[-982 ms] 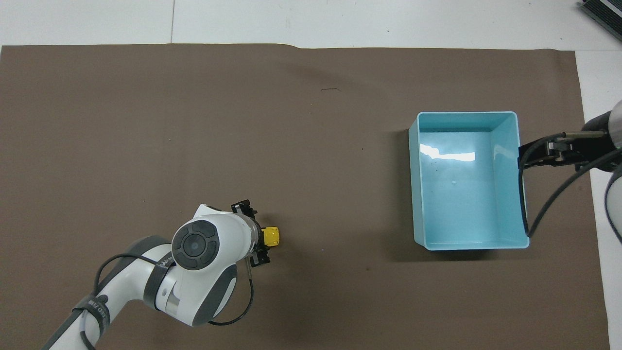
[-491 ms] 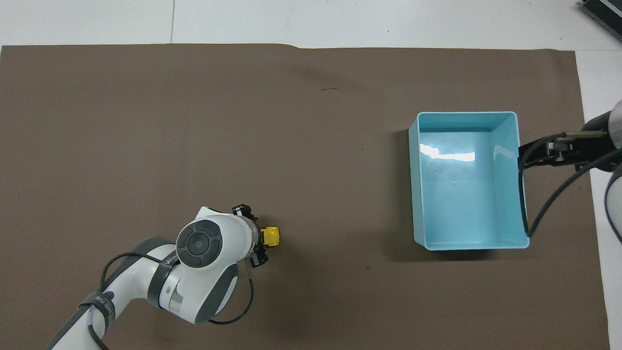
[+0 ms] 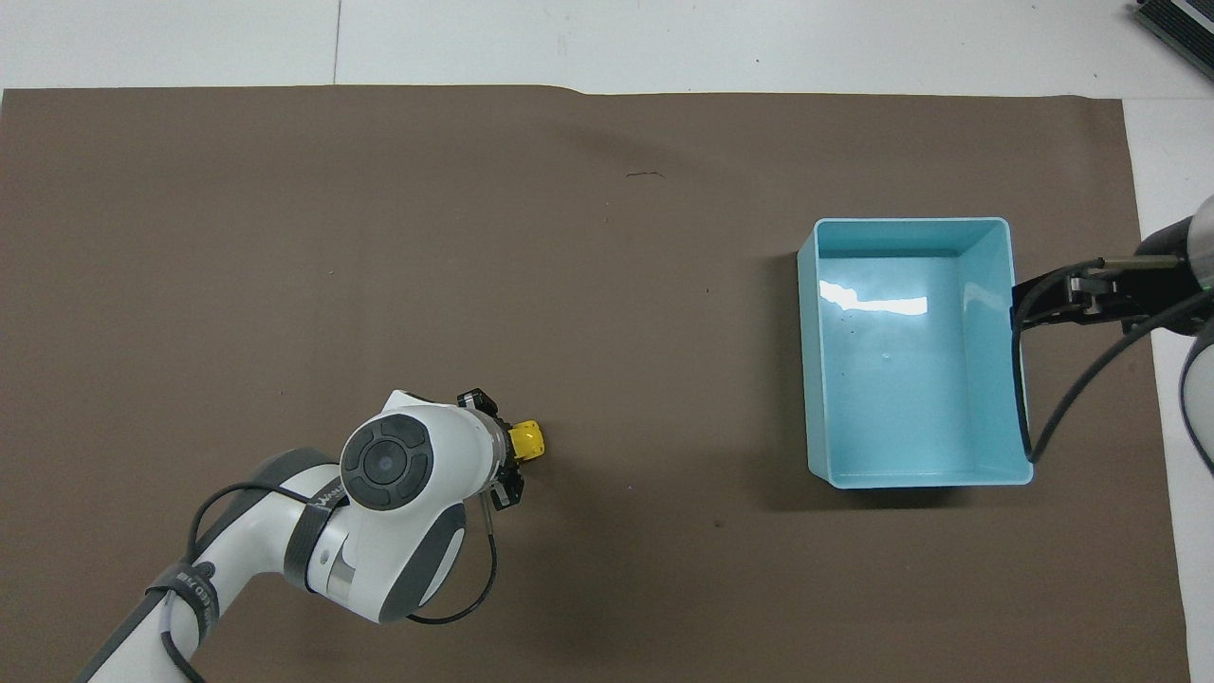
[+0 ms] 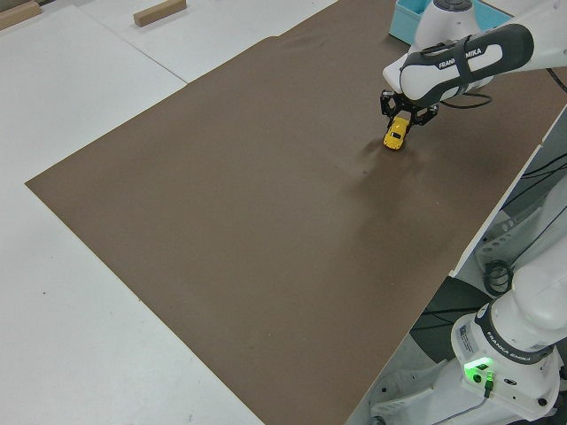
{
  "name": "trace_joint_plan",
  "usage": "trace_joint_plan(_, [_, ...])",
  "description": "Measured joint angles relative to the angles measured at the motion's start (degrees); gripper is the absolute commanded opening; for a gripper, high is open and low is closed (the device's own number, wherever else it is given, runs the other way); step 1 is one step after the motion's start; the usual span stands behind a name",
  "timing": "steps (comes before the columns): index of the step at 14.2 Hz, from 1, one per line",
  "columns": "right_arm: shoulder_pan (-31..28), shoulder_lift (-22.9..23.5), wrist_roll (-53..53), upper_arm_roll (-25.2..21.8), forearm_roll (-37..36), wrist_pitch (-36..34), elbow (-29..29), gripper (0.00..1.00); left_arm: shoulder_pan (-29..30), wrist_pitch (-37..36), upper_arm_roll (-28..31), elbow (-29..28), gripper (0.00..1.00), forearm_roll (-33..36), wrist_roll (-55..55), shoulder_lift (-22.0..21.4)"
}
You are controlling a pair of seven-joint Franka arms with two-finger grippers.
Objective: Wind up and store yellow beetle car
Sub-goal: 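Press the car down and drag it back away from the bin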
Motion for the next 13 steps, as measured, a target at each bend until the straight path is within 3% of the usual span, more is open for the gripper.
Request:
trace_joint_plan(3, [0.0, 0.0, 0.0, 0.0, 0.0, 0.0, 0.0, 1.0, 0.3, 0.0, 0.6, 4.0, 0.04, 0.3, 0.0, 1.0])
trace_joint_plan(8, [0.0, 0.0, 0.0, 0.0, 0.0, 0.0, 0.0, 1.0, 1.8, 0.0, 1.3, 19.3, 0.04, 0.8, 1.6, 9.5])
trace_joint_plan(13, [0.1, 0.0, 0.0, 0.0, 0.0, 0.0, 0.0, 1.0, 1.7, 3.9, 0.7, 21.5, 0.05, 0.8, 4.5, 16.6])
